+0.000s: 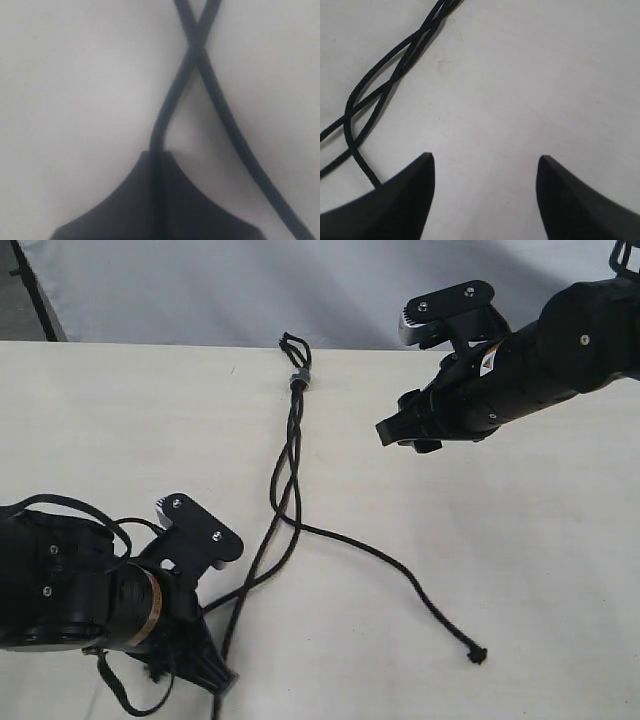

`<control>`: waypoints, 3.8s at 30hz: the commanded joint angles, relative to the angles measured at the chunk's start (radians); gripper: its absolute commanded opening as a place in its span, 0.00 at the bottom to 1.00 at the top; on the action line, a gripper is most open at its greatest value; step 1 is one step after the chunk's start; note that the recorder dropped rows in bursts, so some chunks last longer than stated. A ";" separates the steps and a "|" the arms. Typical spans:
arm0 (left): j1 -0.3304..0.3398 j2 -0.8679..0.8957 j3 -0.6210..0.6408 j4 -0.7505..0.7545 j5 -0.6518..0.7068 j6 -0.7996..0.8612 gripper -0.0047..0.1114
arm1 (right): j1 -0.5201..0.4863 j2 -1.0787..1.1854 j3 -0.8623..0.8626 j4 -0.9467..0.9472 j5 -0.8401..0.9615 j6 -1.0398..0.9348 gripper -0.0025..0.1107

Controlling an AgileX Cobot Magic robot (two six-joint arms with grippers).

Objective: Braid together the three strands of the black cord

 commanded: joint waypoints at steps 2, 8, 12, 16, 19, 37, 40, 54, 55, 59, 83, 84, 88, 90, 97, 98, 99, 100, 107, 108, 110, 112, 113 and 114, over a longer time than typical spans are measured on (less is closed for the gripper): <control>-0.142 0.019 -0.013 -0.292 -0.128 0.160 0.04 | -0.008 -0.004 -0.001 -0.002 -0.019 -0.007 0.53; -0.132 -0.010 -0.112 -0.218 0.061 0.203 0.04 | -0.008 -0.004 -0.001 -0.002 -0.017 -0.007 0.53; -0.076 -0.058 -0.102 -0.180 0.059 0.203 0.04 | -0.008 -0.004 -0.001 -0.002 -0.017 -0.007 0.53; -0.011 -0.056 -0.065 -0.164 0.043 0.203 0.04 | -0.008 -0.004 -0.001 0.003 -0.017 -0.007 0.53; 0.035 -0.047 -0.022 -0.164 -0.015 0.203 0.04 | -0.008 -0.004 -0.001 0.011 -0.017 -0.007 0.53; 0.080 -0.049 0.075 -0.164 -0.195 0.203 0.04 | 0.194 -0.004 0.041 0.118 0.254 -0.044 0.53; 0.080 -0.049 0.081 -0.164 -0.195 0.203 0.04 | 0.259 -0.004 0.119 0.122 0.228 -0.022 0.53; 0.080 -0.049 0.081 -0.166 -0.195 0.203 0.04 | 0.620 -0.006 0.300 0.298 -0.021 -0.005 0.53; 0.080 -0.049 0.081 -0.166 -0.195 0.203 0.04 | 0.639 -0.004 0.300 0.316 -0.037 -0.005 0.53; 0.080 -0.049 0.081 -0.166 -0.195 0.201 0.04 | 0.706 0.002 0.300 0.329 -0.075 -0.005 0.53; 0.080 -0.049 0.081 -0.167 -0.129 0.186 0.04 | 0.692 0.041 0.300 0.175 -0.031 0.002 0.02; 0.080 -0.049 0.081 -0.167 -0.122 0.175 0.04 | 0.676 0.027 0.300 0.163 -0.013 0.014 0.02; 0.080 -0.049 0.081 -0.178 -0.114 0.173 0.04 | 0.606 0.013 0.300 0.115 0.049 0.037 0.02; 0.080 -0.049 0.081 -0.178 -0.092 0.173 0.04 | 0.576 0.013 0.304 0.115 0.066 0.037 0.02; 0.080 -0.050 0.081 -0.218 -0.053 0.173 0.04 | 0.552 0.013 0.371 0.099 0.056 0.033 0.02; 0.080 -0.050 0.081 -0.218 -0.050 0.173 0.04 | 0.552 0.013 0.386 0.099 0.054 0.038 0.02; 0.080 -0.050 0.081 -0.225 -0.050 0.177 0.04 | 0.552 0.013 0.395 0.099 0.052 0.040 0.02; 0.080 -0.050 0.081 -0.236 -0.048 0.177 0.04 | 0.552 0.013 0.404 0.099 0.052 0.040 0.02; 0.080 -0.050 0.081 -0.236 -0.045 0.177 0.04 | 0.552 0.013 0.427 0.099 0.043 0.045 0.02; 0.080 -0.050 0.081 -0.236 -0.045 0.177 0.04 | 0.552 0.013 0.427 0.099 0.043 0.045 0.02; 0.080 -0.050 0.081 -0.236 -0.045 0.177 0.04 | 0.552 0.013 0.427 0.099 0.043 0.045 0.02; 0.080 -0.050 0.081 -0.236 -0.045 0.177 0.04 | 0.552 0.013 0.427 0.099 0.043 0.045 0.02; 0.080 -0.050 0.081 -0.236 -0.045 0.177 0.04 | 0.552 0.013 0.427 0.099 0.043 0.045 0.02; 0.080 -0.050 0.081 -0.236 -0.045 0.177 0.04 | 0.552 0.013 0.427 0.099 0.043 0.045 0.02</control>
